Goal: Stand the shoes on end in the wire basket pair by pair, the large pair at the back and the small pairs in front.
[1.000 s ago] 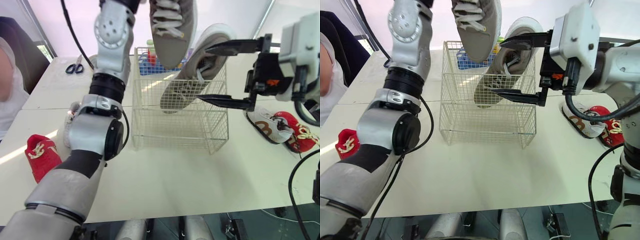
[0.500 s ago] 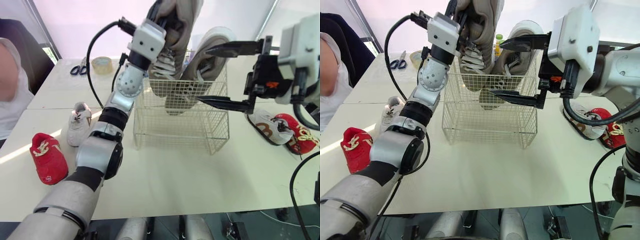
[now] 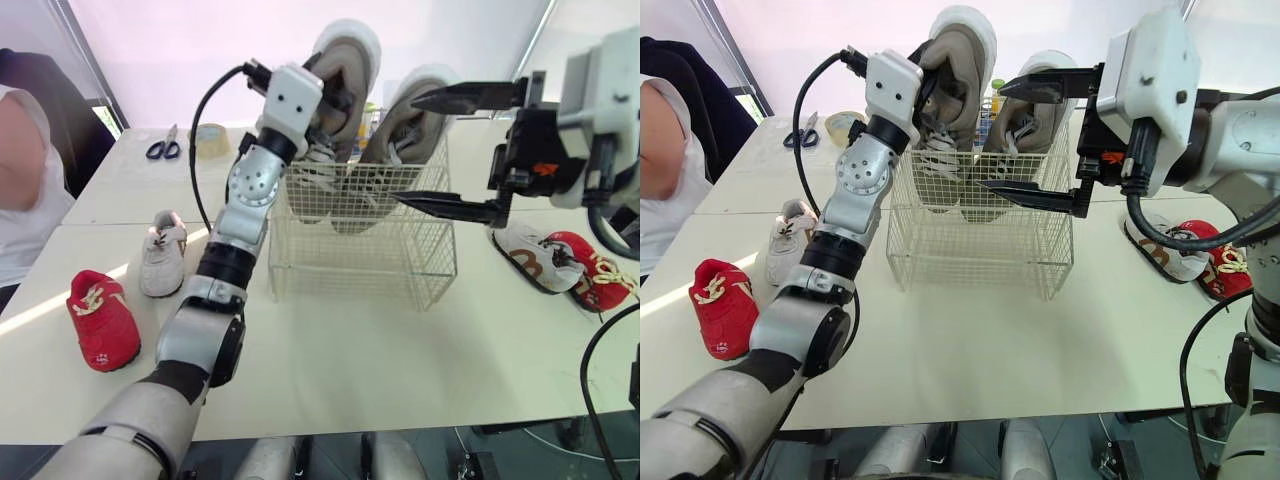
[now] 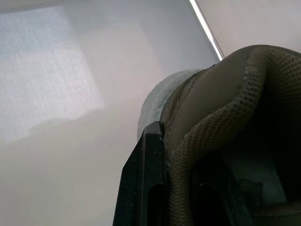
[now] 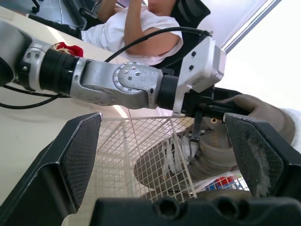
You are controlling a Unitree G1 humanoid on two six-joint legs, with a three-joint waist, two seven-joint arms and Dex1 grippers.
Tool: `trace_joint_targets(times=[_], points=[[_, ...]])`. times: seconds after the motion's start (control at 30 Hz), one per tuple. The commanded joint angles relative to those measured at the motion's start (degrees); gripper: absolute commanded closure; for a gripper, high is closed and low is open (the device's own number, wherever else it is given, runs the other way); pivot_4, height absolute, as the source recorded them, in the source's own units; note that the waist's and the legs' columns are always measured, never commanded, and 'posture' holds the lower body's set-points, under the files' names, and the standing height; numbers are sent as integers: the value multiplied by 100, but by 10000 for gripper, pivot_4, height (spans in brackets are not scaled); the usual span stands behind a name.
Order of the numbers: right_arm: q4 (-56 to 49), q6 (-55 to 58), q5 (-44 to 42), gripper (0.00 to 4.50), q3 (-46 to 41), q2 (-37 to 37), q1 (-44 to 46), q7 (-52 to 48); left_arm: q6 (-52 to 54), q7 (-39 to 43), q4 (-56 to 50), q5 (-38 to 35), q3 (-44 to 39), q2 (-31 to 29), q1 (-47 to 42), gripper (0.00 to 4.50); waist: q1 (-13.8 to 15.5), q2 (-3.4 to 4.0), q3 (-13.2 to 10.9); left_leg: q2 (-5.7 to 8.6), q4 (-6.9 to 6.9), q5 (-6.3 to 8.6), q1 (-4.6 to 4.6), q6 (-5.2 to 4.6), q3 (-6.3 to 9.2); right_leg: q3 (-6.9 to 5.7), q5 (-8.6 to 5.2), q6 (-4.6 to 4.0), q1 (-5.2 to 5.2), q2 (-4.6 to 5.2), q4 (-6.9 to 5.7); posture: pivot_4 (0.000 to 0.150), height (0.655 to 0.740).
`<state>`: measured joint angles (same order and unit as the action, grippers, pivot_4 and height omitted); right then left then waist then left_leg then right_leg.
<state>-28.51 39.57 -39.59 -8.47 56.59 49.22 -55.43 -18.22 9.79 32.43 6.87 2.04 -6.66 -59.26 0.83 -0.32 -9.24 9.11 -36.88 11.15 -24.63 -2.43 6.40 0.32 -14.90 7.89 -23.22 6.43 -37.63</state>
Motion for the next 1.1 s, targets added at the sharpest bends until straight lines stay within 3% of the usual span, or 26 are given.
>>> trace_joint_targets(times=[0.03,0.43,0.67,0.9,1.03,1.1], points=[[-31,-69,-32,0,-160,56,79,59,946,418,-272,-130,254,126,738,44882,-9,6,23,-1,12,2,25,-2,1,0,-5,2,32,0,19,1500,7400],[58,-95,-33,0,-98,14,136,29,2590,62,-1843,-350,68,315,2015,44882,0,66,124,2,87,15,32,-11,-10,13,-18,11,9,8,60,1500,7400],[123,-140,-30,0,-53,-1,168,-28,3331,-38,-2582,-331,111,346,2509,44882,-30,69,204,1,90,24,117,-21,-11,22,-93,8,138,12,67,1500,7400],[199,-216,-14,0,-5,-24,193,-71,3401,-25,-2791,-444,58,388,2439,44882,-11,93,227,1,132,27,129,-23,-18,20,-117,-11,111,29,64,1500,7400],[229,-247,-5,0,15,-40,200,-94,2897,126,-2759,-358,101,183,2221,26919,-3,89,210,6,137,27,119,-22,-18,19,-104,-30,87,31,66,1500,7400],[233,-258,3,0,19,-41,200,-103,2781,231,-2803,-508,59,194,2190,16736,-3,35,174,6,137,27,107,-21,-17,18,-101,-32,83,29,59,1500,7400]])
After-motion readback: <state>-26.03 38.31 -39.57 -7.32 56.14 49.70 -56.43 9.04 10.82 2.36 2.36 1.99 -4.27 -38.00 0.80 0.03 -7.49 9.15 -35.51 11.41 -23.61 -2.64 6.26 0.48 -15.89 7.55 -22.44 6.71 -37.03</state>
